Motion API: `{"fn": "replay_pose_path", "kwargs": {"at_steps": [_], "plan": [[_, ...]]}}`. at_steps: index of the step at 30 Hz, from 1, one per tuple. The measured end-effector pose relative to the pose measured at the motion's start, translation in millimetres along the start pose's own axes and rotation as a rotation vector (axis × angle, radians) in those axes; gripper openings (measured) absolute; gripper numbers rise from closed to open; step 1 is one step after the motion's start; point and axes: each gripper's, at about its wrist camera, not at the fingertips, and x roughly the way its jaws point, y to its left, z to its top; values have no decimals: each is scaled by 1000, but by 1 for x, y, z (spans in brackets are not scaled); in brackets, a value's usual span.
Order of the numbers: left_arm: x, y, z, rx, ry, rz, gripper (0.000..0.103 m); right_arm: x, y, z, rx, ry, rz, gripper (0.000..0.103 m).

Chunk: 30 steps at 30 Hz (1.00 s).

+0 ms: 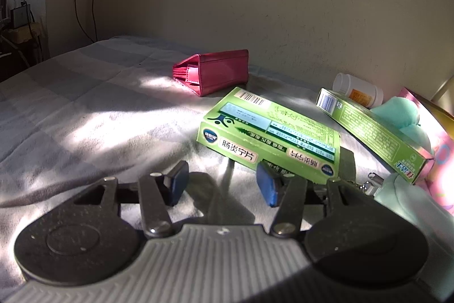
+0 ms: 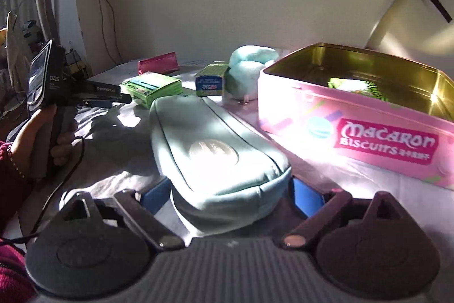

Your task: Organize objects

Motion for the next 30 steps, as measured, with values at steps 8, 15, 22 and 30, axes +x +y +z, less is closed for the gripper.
{"fn": "replay_pose_path", "kwargs": {"at_steps": [8,15,22,30], "plan": [[-32,-3,1,-45,-59,-164,56,-23,-22,-13,97,-65,-21,96],[-28,-57,0,106,68,-407,62,-5,-4,-7,96,-54,38,97],[-4,-92,-6,167,145,-459,70,15,13,-16,32,-1,-3,98],[-33,-99,-30,201,158,-511,57,6,-13,-16,138,-5,5,98]]}}
